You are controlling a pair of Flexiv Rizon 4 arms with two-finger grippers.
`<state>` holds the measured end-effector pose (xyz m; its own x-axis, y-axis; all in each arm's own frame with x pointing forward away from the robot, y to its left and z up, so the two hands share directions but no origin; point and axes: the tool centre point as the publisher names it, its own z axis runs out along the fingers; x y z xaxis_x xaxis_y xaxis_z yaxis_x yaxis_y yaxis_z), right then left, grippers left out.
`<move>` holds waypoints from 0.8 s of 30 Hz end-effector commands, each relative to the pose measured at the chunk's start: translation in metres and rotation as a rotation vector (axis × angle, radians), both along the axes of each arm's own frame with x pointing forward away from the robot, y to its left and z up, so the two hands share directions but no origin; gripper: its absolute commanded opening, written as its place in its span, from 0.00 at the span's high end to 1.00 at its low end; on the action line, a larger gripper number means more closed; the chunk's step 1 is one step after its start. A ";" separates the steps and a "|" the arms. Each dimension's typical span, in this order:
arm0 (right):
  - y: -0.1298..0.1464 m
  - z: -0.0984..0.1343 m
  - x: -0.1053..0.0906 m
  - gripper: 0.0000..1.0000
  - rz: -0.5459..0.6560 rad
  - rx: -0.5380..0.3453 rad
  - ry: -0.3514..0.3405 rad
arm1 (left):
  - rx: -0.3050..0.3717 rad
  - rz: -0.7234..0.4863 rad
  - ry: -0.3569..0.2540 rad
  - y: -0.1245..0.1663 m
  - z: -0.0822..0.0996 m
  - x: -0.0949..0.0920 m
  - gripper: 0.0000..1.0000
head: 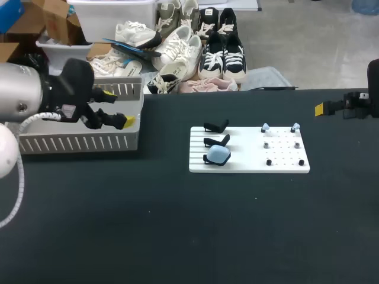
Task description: Pick up each earbud case from the left stands, insert the matching earbuds, close the lid, and place the case in the box.
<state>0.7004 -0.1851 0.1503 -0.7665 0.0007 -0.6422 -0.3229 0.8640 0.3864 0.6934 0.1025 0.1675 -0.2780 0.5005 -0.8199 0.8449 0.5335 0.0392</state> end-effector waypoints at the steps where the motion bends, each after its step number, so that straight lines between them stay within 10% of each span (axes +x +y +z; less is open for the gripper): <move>1: -0.001 0.000 0.000 0.00 0.003 0.002 0.000 | -0.137 -0.443 -0.158 -0.004 -0.003 0.000 0.00; 24: -0.001 0.000 0.000 0.00 0.003 0.002 0.000 | -0.190 -0.589 -0.131 -0.072 -0.034 -0.008 0.00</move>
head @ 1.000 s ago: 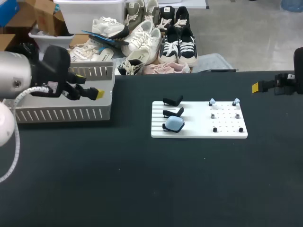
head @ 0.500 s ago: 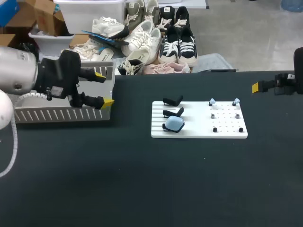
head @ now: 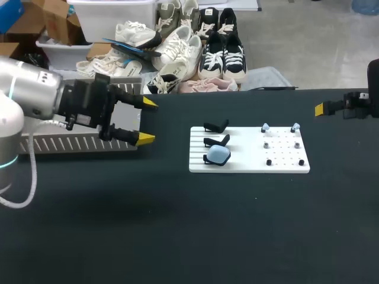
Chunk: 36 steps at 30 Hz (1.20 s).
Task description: Pick up each earbud case from the left stands, insert the matching earbuds, close the lid, and place the case in the box.
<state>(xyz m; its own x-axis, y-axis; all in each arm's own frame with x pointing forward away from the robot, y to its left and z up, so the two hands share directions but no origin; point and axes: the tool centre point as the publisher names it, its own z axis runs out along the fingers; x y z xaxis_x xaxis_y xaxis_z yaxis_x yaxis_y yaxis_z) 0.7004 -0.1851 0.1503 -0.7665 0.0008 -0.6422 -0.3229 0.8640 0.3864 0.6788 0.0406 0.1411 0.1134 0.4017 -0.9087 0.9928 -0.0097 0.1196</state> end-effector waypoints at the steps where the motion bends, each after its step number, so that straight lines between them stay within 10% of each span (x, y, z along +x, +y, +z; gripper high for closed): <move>1: -0.001 0.000 0.000 0.00 0.003 0.002 0.000 | -0.021 0.001 0.008 -0.013 -0.009 0.006 0.00; 36: -0.001 0.000 0.000 0.00 0.003 0.002 0.000 | 0.044 0.044 0.068 -0.077 -0.073 0.015 0.00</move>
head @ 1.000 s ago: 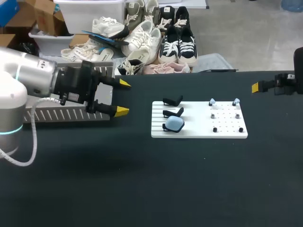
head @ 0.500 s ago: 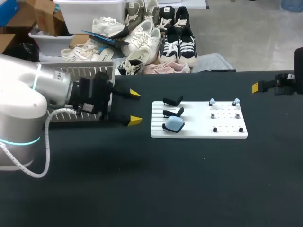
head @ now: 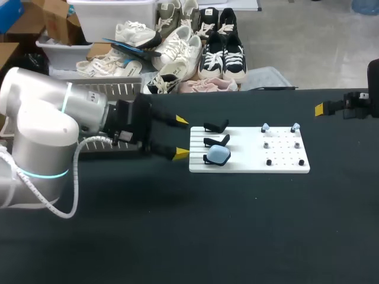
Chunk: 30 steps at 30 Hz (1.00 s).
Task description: Pick up each earbud case from the left stands, insert the matching earbuds, close the lid, and place the case in the box.
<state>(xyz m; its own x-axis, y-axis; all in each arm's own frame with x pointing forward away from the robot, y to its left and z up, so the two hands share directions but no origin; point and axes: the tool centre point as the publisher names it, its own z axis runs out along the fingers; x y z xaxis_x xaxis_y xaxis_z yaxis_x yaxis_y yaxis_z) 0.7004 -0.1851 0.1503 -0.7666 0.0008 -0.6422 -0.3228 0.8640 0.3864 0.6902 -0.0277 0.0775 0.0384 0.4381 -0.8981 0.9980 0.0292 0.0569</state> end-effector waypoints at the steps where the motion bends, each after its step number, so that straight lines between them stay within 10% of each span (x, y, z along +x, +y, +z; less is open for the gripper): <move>1: -0.001 0.000 0.000 0.00 0.003 0.002 0.000 | 0.010 0.002 0.006 -0.011 -0.012 0.004 0.00; 30: -0.001 0.000 0.000 0.00 0.003 0.002 0.000 | 0.052 0.008 0.068 -0.048 -0.042 0.004 0.00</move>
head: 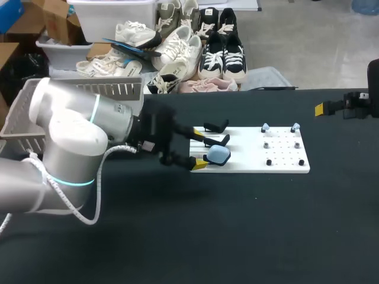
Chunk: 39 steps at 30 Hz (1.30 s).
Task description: Pick up each earbud case from the left stands, insert the matching earbuds, close the lid, and place the case in the box.
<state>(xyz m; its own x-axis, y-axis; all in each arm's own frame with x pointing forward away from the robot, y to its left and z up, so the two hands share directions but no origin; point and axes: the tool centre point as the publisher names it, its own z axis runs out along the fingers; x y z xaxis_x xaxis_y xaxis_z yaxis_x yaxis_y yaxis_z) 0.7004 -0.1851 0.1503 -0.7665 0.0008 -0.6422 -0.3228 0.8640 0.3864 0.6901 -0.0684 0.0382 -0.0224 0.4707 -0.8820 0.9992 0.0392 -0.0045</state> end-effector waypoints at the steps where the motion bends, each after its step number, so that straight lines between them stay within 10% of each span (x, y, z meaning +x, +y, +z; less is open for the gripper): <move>1: -0.001 0.000 0.000 0.00 0.003 0.002 0.000 | 0.016 -0.003 0.006 -0.008 -0.003 0.004 0.00; 39: -0.001 0.000 0.000 0.00 0.003 0.002 0.000 | 0.036 0.001 0.031 -0.024 -0.022 0.004 0.05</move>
